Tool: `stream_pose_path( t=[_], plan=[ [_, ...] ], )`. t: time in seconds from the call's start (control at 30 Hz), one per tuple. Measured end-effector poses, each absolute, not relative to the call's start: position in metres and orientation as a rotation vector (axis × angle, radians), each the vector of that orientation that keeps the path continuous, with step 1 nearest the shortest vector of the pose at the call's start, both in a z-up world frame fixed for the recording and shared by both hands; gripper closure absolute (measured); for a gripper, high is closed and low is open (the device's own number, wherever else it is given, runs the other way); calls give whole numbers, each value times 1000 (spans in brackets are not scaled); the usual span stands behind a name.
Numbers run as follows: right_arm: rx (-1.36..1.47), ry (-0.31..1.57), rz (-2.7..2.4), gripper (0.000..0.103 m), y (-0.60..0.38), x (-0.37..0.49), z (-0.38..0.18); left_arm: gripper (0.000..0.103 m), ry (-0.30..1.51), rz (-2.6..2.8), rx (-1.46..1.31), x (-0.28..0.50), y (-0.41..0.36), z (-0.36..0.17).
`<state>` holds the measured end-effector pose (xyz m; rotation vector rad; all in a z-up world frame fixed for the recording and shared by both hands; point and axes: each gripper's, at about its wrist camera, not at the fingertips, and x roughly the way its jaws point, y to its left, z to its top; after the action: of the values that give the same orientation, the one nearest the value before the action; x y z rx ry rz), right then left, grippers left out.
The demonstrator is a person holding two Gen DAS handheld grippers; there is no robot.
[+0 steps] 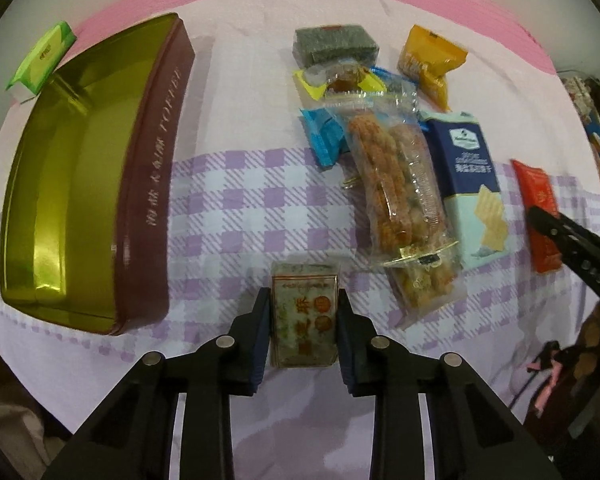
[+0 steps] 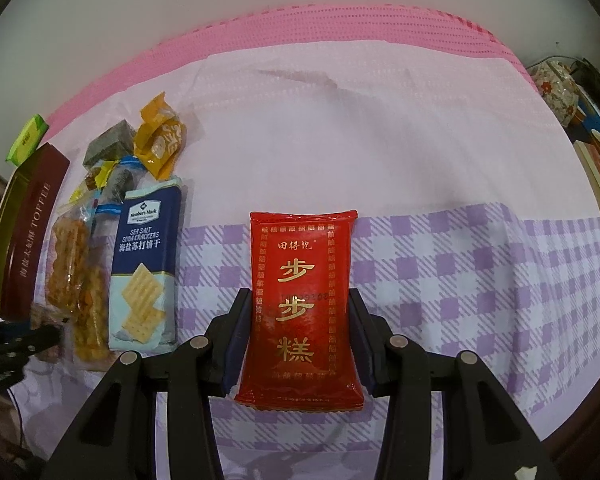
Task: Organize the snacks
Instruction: 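Grasp the small square cake box with the left tool while the right tool holds the red pack, then lower the cake box into the gold tin and open the left tool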
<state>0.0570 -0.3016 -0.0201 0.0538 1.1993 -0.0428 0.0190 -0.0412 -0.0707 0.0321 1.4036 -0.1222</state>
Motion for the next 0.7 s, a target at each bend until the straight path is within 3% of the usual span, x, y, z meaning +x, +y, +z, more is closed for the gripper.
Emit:
stream_pose_path(
  t=[0.4,0.7],
  plan=[
    [22,1203,-59,59,-295,57,-24,73,1233,-25,55,47,38,-7],
    [-13,1218,-85,56,-291,60,-26,73,1296,139,79,77,131,-35]
  ],
)
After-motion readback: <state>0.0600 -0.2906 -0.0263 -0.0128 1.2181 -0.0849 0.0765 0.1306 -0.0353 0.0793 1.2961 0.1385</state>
